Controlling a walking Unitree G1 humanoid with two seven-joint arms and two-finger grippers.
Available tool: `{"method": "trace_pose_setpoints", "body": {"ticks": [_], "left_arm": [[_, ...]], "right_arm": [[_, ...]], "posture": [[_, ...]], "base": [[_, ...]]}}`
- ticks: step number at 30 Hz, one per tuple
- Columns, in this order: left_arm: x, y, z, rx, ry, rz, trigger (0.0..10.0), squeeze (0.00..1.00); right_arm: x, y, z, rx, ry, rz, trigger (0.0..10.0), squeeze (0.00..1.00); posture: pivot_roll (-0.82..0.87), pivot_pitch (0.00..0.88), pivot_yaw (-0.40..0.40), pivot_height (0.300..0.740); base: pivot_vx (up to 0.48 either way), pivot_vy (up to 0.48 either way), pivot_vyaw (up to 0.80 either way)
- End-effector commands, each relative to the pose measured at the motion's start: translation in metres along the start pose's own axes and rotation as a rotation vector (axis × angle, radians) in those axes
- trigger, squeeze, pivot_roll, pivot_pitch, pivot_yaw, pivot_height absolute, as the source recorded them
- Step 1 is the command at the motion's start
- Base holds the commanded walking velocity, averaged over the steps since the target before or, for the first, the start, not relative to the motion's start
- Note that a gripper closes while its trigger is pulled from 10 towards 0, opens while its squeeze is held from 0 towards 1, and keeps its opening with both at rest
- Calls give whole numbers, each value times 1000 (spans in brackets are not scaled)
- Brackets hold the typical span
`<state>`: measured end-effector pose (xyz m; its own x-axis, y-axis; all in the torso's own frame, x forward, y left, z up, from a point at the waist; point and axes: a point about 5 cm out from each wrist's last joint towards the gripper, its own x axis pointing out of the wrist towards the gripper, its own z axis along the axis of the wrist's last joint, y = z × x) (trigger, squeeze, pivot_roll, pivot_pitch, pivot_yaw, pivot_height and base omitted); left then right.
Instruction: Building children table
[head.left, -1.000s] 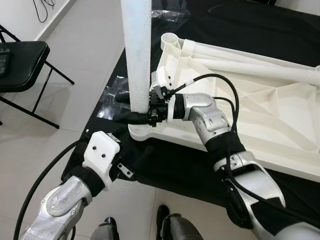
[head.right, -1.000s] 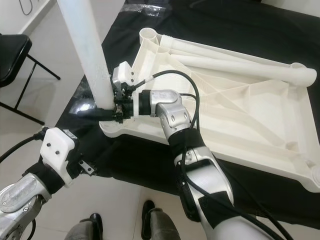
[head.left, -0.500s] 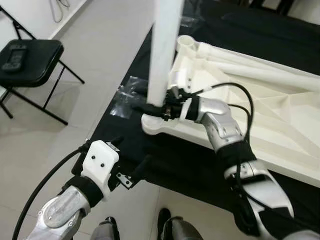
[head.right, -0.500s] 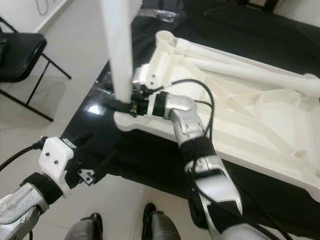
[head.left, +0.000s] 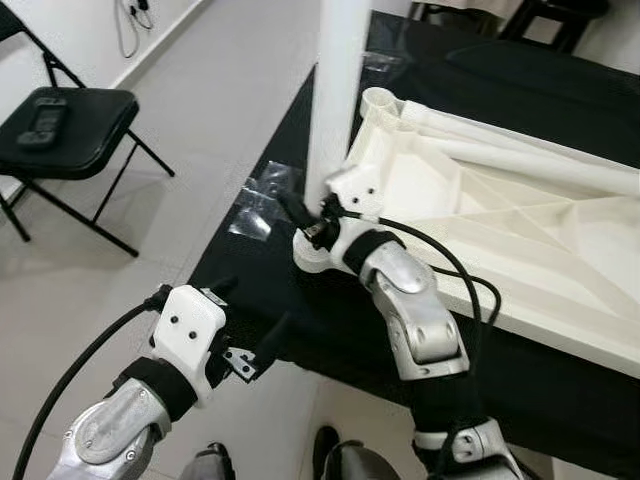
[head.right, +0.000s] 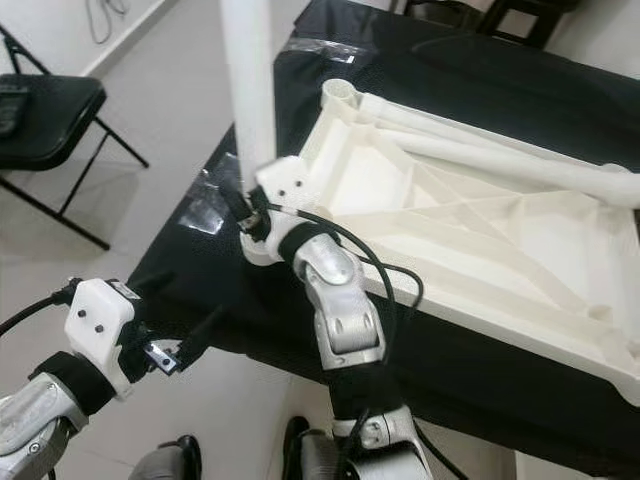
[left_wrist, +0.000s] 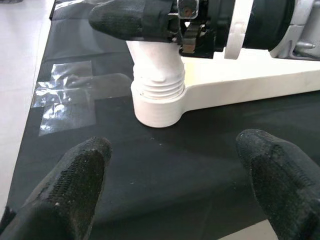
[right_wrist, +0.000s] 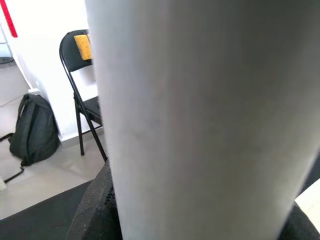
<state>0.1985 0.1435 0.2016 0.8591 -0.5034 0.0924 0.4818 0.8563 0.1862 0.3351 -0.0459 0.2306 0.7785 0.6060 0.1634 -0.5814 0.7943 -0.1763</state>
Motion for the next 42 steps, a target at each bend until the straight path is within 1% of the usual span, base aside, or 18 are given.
{"method": "trace_pose_setpoints", "body": {"ticks": [1,2,3,6,8,9,11,13,15,16,20,28,29,30,35,40,41,42], "left_arm": [[-3,-1,-5,-10,20,10,10000,0],[-4,-1,-5,-11,22,15,10000,0],[-4,-1,-5,-11,22,15,10000,0],[-5,-1,-6,-12,21,24,10000,0],[-5,0,-5,-12,19,25,10000,0],[-4,0,-5,-8,19,27,10000,0],[-3,2,-4,-3,13,30,10000,0],[-3,2,-4,-3,13,30,10000,0],[-1,2,-3,1,7,30,10000,0],[-1,2,-3,1,7,30,10000,0],[-2,1,-3,15,12,24,10000,0],[-5,-1,-3,16,19,16,10000,0],[-6,-2,-4,16,23,13,10000,0],[-6,-3,-4,14,25,10,10000,0],[-7,-3,-4,5,28,3,10000,0],[-5,-5,-4,0,24,-11,10000,0],[-5,-5,-4,-10,19,-11,5882,0],[-5,-7,-4,-20,12,-16,0,0]], "right_arm": [[-8,-4,-43,38,215,-25,10000,0],[-3,-6,-35,58,170,39,10000,1000],[-3,-6,-35,58,170,39,10000,1000],[3,-5,0,74,14,226,10000,1000],[3,-5,10,70,-23,276,10000,1000],[2,-6,15,37,-51,383,10000,0],[1,-11,19,-74,-56,565,10000,0],[1,-11,19,-74,-56,565,10000,0],[5,-18,22,-149,-42,678,10000,0],[5,-18,22,-149,-42,678,10000,0],[11,-24,27,-137,-26,821,10000,0],[13,-26,22,-97,-8,918,10000,0],[13,-27,21,-88,-6,933,4706,0],[13,-28,19,-71,-2,957,0,0],[10,-34,17,-45,2,979,0,0],[-2,-45,7,-52,-4,895,0,0],[-6,-49,2,-57,6,830,0,0],[-10,-54,-10,-50,49,702,0,0]], "posture": [[106,309,-141,740],[109,307,-148,740],[109,307,-148,740],[119,303,-149,740],[119,303,-150,740],[126,300,-153,740],[126,297,-154,740],[126,297,-154,740],[139,291,-160,740],[139,291,-160,740],[155,287,-162,740],[160,290,-160,740],[160,291,-159,740],[158,293,-158,740],[159,294,-146,740],[156,297,-144,740],[148,297,-152,740],[147,300,-162,740]], "base": [[0,0,0],[0,0,0],[0,0,0],[0,0,0],[0,0,0],[0,0,0],[0,0,0],[0,0,0],[0,0,0],[0,0,0],[0,0,0],[0,0,0],[0,0,0],[0,0,0],[0,0,0],[0,0,0],[0,0,0],[0,0,0]]}}
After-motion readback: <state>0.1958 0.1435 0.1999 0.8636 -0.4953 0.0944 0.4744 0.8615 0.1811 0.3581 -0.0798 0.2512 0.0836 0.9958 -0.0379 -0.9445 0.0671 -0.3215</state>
